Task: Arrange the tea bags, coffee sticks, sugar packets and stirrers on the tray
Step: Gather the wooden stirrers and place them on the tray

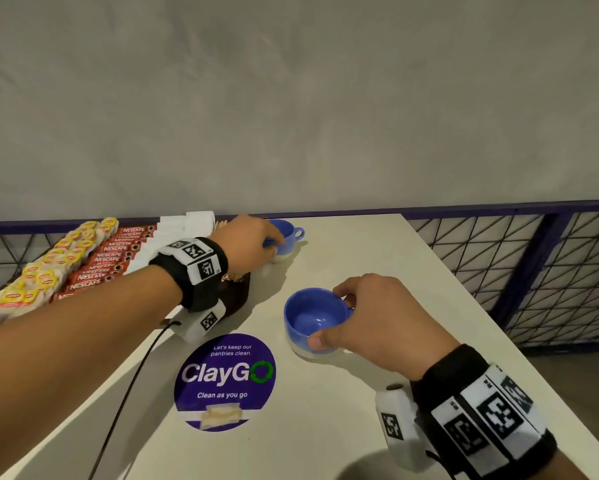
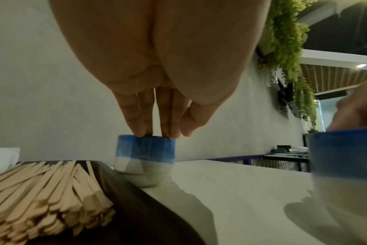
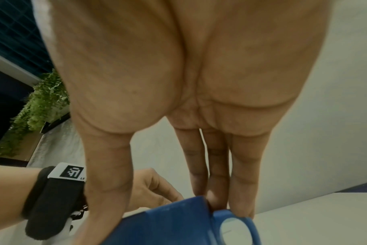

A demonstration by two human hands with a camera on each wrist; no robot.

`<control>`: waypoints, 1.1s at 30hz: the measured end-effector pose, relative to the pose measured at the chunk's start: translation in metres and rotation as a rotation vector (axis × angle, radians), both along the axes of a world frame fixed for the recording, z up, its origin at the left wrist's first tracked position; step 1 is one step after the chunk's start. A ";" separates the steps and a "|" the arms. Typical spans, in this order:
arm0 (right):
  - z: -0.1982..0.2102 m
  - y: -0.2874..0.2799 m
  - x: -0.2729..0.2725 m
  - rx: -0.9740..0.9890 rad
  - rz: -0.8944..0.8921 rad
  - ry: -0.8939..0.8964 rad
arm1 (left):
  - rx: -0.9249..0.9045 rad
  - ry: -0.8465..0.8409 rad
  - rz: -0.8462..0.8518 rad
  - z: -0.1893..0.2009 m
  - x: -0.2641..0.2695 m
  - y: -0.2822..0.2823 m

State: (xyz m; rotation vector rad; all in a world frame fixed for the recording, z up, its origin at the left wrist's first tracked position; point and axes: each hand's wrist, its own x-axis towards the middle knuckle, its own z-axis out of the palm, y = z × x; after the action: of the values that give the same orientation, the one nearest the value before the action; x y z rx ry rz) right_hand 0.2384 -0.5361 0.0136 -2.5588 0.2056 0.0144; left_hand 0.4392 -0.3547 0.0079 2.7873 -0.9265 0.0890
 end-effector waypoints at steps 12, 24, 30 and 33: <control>-0.002 -0.007 0.001 0.042 0.010 -0.001 | 0.194 0.027 0.059 -0.015 0.013 -0.009; -0.003 -0.007 0.003 0.049 0.001 -0.002 | 0.125 0.189 0.146 -0.022 0.035 -0.021; -0.006 -0.007 0.003 0.045 0.003 -0.015 | 0.114 0.106 0.153 -0.027 0.035 -0.028; -0.007 -0.009 0.004 0.048 0.002 -0.016 | 0.133 0.148 0.149 -0.026 0.041 -0.024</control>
State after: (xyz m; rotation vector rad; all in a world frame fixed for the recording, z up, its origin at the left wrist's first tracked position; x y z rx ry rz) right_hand 0.2421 -0.5454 0.0069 -2.5105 0.1942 -0.0010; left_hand 0.4802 -0.3792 -0.0185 2.9336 -0.7145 -0.1599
